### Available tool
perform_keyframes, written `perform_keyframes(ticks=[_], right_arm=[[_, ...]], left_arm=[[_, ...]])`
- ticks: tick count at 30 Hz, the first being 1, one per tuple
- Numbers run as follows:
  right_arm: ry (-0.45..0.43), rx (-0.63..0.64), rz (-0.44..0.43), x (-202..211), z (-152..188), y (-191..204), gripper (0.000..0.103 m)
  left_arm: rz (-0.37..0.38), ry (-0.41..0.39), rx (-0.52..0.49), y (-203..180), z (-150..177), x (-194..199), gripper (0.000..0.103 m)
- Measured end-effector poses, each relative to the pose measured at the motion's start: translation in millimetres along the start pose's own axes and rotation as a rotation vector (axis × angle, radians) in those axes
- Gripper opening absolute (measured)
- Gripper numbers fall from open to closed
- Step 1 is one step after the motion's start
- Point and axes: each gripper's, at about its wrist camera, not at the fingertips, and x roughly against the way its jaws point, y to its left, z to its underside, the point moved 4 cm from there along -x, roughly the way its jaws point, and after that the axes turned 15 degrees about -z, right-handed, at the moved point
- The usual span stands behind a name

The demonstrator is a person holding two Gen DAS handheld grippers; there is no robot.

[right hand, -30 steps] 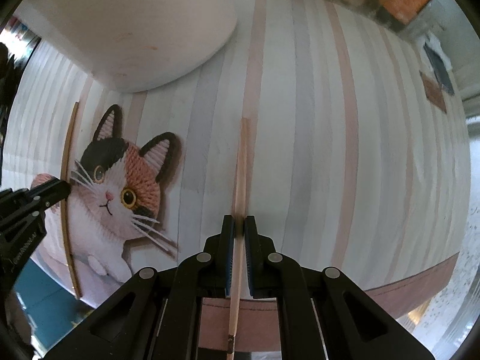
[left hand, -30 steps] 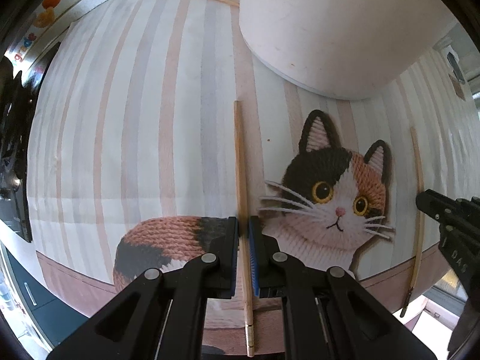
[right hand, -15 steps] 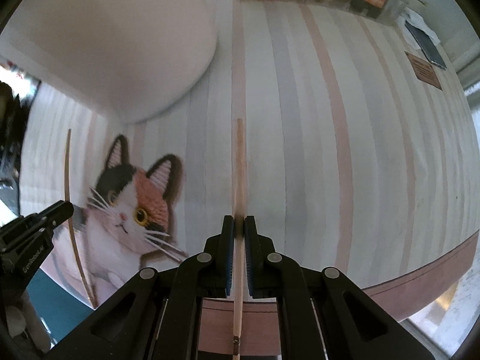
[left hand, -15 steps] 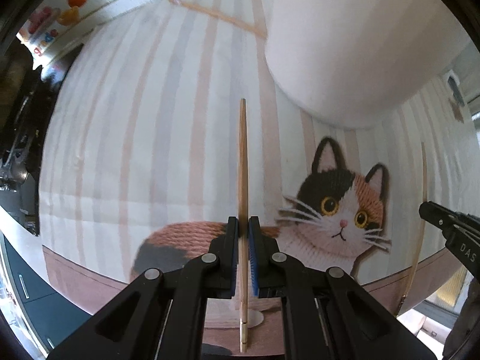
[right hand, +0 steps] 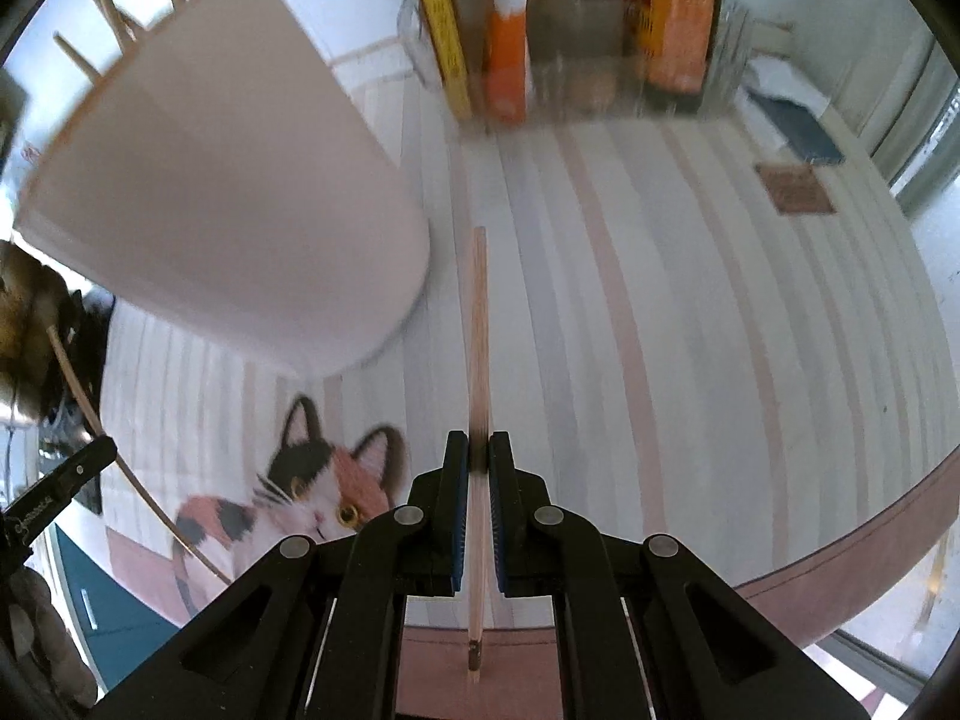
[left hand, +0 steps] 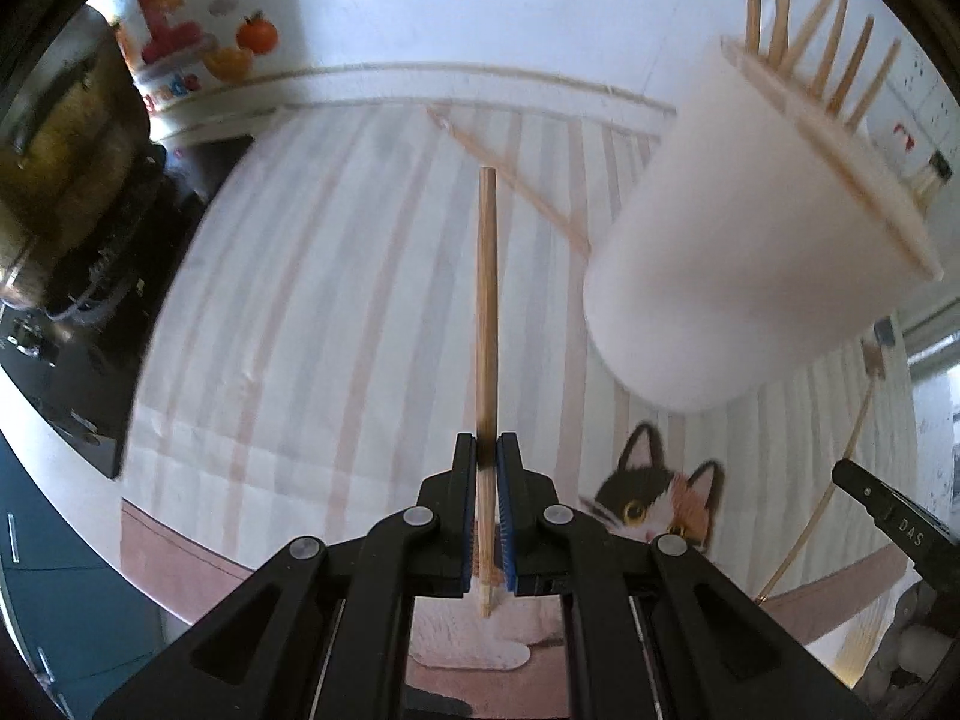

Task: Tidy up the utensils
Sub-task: 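Lift the left gripper's chopstick into the cream holder while the right gripper inserts its chopstick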

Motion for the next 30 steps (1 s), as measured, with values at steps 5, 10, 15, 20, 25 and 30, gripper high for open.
perform_keyframes(ticks=[5,10,15,20,25,30], right_arm=[[-0.045,0.002,-0.022,11,-12,2,0.007],[-0.108,0.009,-0.049,29,-22,12,0.007],[-0.172,0.018,-0.072,51,-43,22,0.007],[-0.24,-0.017,-0.13,81,-70,28,0.007],[-0.312,-0.062,-0.212,120,-100,36,0.007],[-0.394,-0.056,-0.289,163,-131,56,0.007]], left_arm=[[-0.005,-0.067,0.025,3,-12,22,0.004],[-0.008,-0.129,0.043,10,-29,39,0.004],[-0.018,-0.199,0.074,23,-48,63,0.004],[0.027,-0.256,0.144,40,-69,103,0.004],[0.12,-0.318,0.215,53,-88,151,0.004],[0.222,-0.388,0.244,54,-110,199,0.004]])
